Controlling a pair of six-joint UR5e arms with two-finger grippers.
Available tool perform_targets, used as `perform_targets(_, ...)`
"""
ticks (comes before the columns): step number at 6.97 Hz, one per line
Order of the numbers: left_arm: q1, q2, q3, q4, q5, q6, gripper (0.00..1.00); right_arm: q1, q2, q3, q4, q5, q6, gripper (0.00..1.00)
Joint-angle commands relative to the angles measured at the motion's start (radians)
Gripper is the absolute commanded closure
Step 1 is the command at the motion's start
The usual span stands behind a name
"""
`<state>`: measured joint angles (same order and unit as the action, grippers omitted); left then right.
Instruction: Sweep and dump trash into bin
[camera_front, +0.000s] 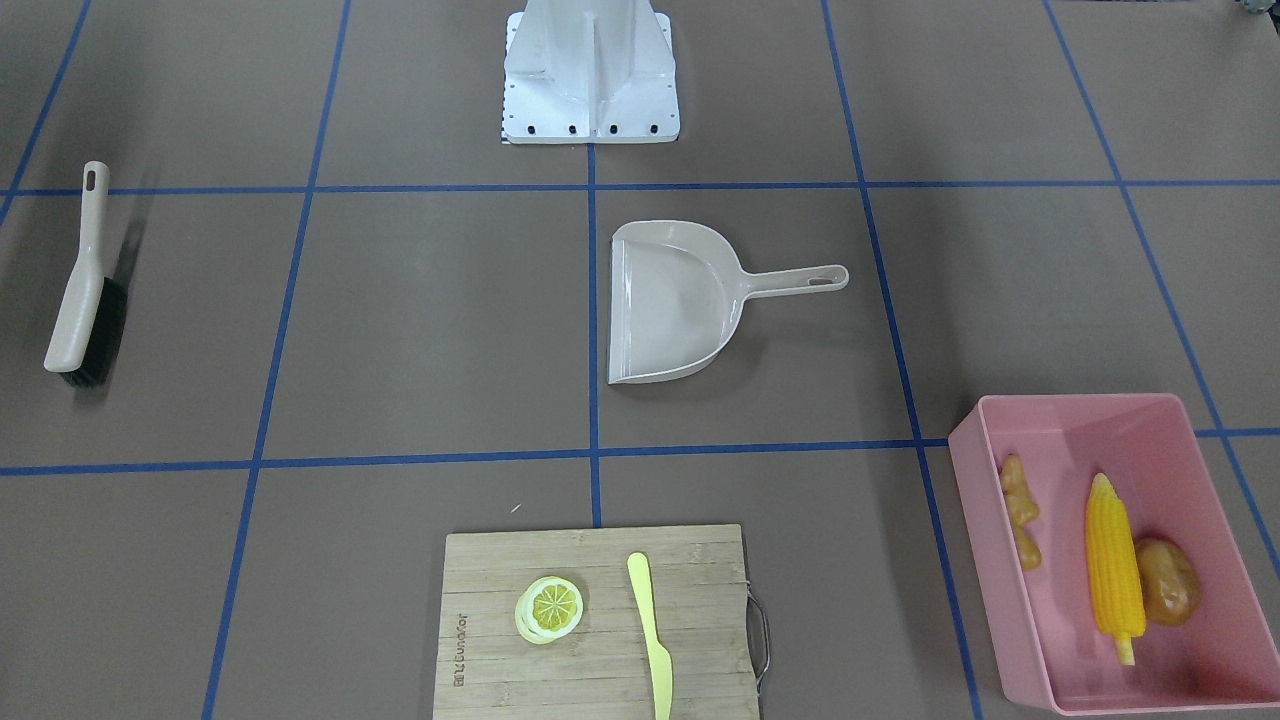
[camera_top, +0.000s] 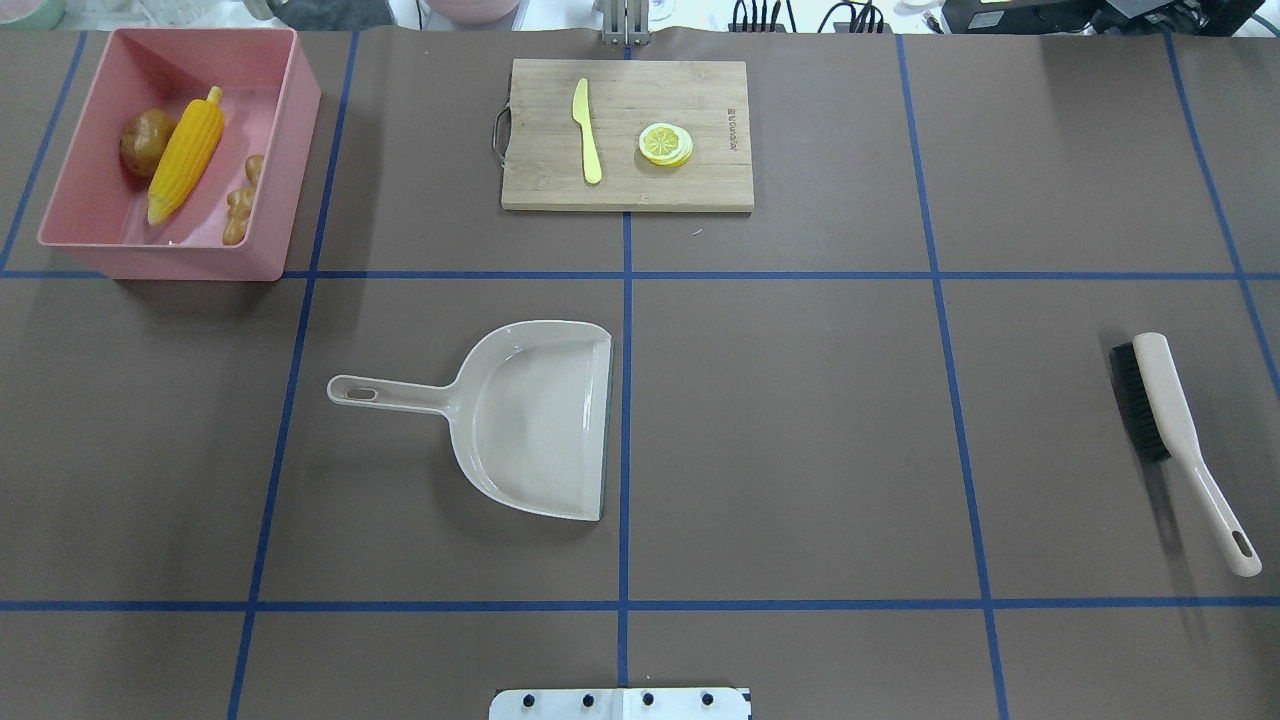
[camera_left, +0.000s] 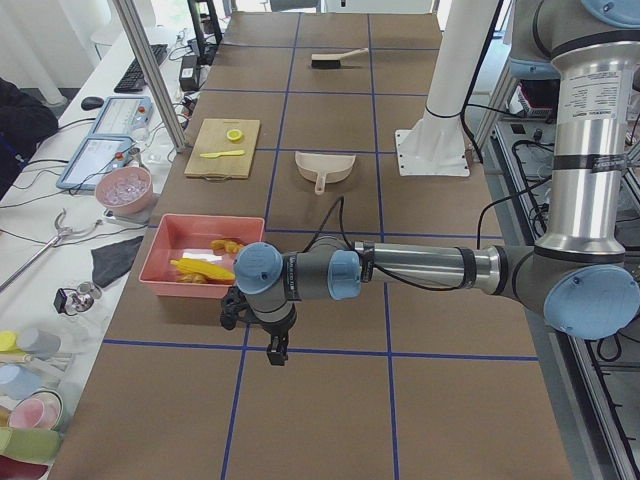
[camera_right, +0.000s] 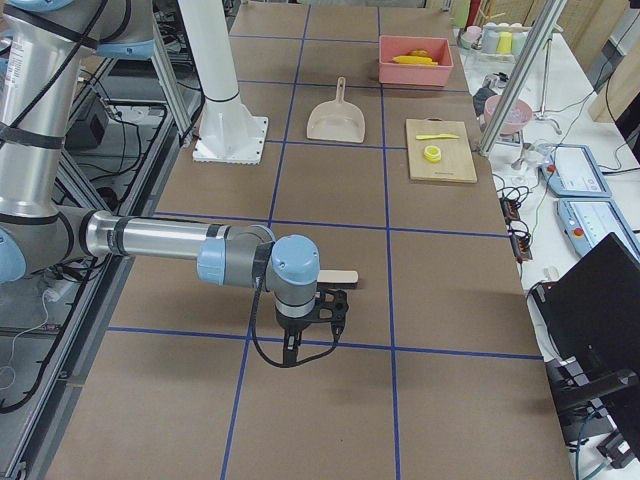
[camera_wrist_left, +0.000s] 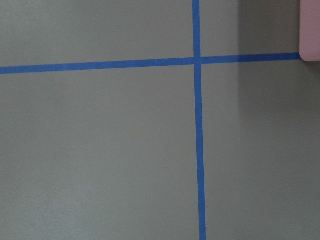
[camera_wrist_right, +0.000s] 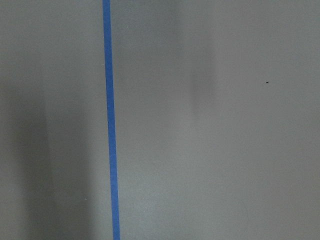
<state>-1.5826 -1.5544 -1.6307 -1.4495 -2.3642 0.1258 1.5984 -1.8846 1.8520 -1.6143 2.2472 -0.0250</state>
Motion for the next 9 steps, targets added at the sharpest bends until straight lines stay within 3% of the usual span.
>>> perform_targets(1, 0.0, -0.001, -0.001, -0.002, 0.0, -0.002, 0.01, 0.0, 0.019, -0.023, 0.004, -0.001, 0.007, 0.0)
perform_targets(9, 0.0, -0.001, -0.003, -0.009, 0.0, -0.003, 0.01, 0.0, 0.036, -0.042, 0.002, 0.0, 0.007, 0.0)
